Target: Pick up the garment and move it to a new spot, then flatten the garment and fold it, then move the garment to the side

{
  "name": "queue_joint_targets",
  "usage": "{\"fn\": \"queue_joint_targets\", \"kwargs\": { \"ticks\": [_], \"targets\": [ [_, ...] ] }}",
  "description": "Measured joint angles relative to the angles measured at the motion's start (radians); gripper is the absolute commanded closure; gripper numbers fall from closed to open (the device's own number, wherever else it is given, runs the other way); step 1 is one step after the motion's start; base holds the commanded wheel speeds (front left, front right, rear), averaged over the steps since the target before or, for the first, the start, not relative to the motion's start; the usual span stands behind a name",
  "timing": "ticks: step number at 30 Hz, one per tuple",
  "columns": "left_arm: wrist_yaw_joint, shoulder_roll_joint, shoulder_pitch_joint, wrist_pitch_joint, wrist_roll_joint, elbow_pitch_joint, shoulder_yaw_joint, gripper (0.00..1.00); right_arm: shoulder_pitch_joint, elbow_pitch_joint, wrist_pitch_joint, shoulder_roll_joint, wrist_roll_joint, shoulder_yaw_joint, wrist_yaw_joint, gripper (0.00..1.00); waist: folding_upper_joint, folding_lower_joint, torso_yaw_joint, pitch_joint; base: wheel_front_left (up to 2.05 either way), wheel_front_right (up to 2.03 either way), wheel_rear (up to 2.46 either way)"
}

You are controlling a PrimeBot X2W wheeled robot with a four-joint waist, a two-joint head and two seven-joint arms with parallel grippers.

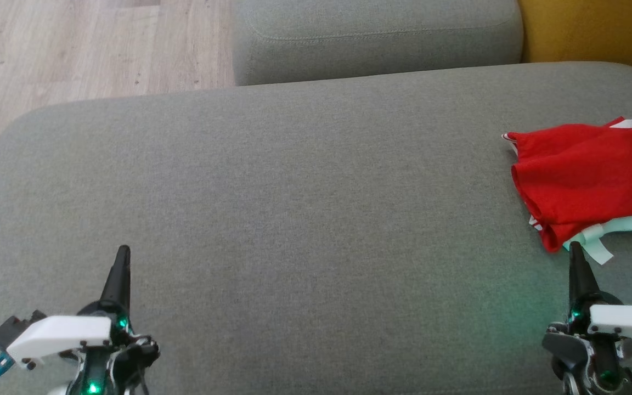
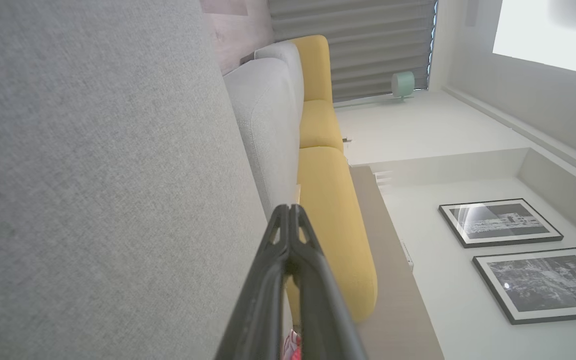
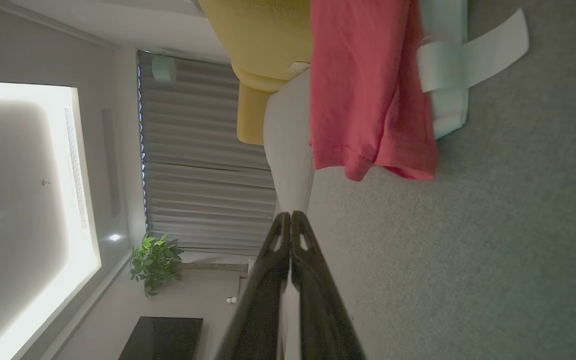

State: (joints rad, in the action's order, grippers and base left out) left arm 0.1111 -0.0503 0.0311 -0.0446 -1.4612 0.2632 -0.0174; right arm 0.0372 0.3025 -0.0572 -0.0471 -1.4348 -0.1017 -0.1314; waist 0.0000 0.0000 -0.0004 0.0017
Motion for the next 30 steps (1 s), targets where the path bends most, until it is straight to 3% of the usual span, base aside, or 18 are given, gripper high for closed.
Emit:
{"fn": "queue_joint_targets", "kwargs": {
  "ticks": [16, 30],
  "targets": [
    [0.012, 0.000, 0.022, -0.048, -0.155, 0.008, -0.035, 1.00, 0.017, -0.016, -0.046, 0.000, -0.168, -0.026, 0.000, 1.00, 0.0000, 0.0000, 0.000, 0.001, 0.00, 0.00, 0.00],
    [0.012, 0.001, 0.022, -0.051, -0.161, 0.010, -0.042, 1.00, 0.017, -0.017, -0.049, 0.000, -0.170, -0.028, 0.000, 1.00, 0.0000, 0.0000, 0.000, 0.001, 0.00, 0.00, 0.00]
  ]
}}
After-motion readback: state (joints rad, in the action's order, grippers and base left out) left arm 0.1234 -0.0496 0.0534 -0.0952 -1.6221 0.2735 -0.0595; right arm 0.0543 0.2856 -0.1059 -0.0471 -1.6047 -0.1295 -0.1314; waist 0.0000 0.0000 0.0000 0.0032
